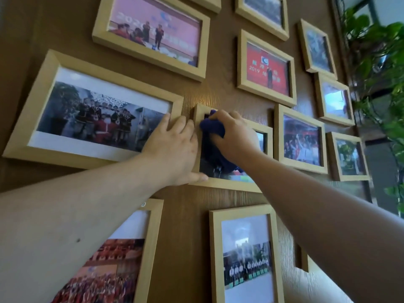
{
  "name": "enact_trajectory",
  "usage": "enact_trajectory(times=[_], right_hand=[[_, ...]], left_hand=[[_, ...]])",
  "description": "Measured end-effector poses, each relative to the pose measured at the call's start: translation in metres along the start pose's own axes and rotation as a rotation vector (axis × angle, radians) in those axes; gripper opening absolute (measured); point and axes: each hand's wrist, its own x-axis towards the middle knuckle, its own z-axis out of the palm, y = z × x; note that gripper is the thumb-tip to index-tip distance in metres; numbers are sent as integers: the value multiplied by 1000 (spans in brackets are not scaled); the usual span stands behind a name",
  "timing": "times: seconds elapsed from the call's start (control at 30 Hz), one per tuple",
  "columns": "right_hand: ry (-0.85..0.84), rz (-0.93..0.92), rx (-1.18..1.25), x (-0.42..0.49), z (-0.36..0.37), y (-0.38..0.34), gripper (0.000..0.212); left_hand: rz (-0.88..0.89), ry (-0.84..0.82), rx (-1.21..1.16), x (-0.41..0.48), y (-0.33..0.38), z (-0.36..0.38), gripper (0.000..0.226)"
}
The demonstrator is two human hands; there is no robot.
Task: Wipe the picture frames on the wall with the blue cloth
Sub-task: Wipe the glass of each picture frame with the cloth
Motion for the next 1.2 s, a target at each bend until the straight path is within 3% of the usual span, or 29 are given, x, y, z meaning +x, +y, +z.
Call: enact_trajectory(times=[0.2, 0.47, 0.57, 0.73, 0.83, 1.03, 1.1, 1.2], right_hand=[[14, -68, -116, -15, 2, 35, 37], [80, 300, -228, -41, -4, 99, 35], [70, 182, -132, -35, 2, 77, 37], [-40, -227, -47, -30, 12, 11, 36], [-51, -208, -107, -35, 7, 25, 37], [-68, 33, -383, -65, -12, 91, 37], [-78, -7, -383, -68, -11, 86, 39], [-107, -212, -295, -64, -4, 52, 38]], left_hand=[[-29, 22, -49, 2, 0, 15, 116], [-35, 3, -110, 7, 1, 20, 119], [-25, 14, -126, 7, 1, 20, 116], [-33, 24, -111, 6, 3, 18, 111], [-21, 10, -116, 7, 3, 15, 111], [-31, -10, -103, 8, 6, 13, 115], [-44, -10, -137, 8, 6, 14, 116], [-47, 5, -152, 7, 6, 16, 115]])
